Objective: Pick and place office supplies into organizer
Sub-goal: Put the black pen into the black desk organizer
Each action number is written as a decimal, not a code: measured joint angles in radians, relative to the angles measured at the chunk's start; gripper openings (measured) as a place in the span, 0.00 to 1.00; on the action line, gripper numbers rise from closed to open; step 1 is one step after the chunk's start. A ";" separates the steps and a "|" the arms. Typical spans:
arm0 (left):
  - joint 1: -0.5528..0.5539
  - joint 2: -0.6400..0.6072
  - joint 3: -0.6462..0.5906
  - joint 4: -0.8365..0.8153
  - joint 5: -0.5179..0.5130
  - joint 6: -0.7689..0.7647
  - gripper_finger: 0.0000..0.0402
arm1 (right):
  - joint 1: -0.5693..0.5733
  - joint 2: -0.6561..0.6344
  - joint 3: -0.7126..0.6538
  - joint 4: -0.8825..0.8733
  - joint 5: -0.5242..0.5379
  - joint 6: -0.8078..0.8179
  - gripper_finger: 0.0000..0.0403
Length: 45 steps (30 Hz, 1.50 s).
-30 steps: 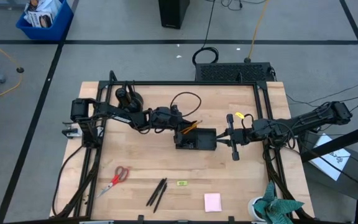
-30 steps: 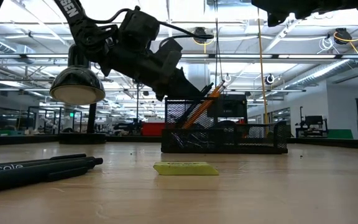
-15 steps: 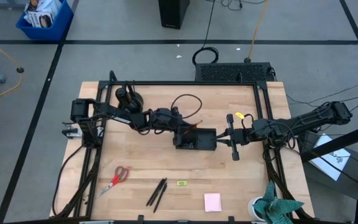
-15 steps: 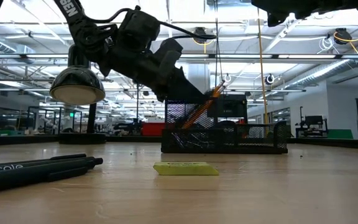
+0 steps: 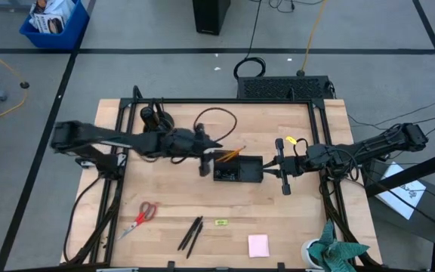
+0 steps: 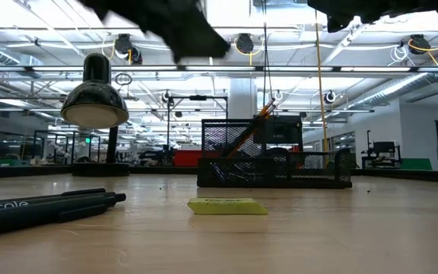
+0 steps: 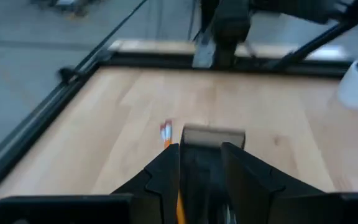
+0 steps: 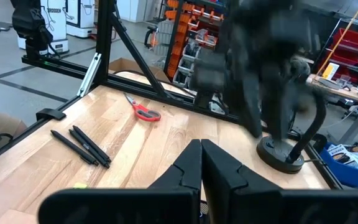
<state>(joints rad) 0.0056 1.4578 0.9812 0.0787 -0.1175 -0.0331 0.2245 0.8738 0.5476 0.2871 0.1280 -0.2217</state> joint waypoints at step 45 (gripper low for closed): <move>-0.651 0.434 0.271 -0.704 -0.092 -1.097 0.31 | 0.000 0.000 0.000 0.027 -0.002 0.053 0.00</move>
<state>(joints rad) -0.6455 1.8918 1.2526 -0.6253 -0.2096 -1.1305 0.2245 0.8742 0.5472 0.3143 0.1261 -0.1688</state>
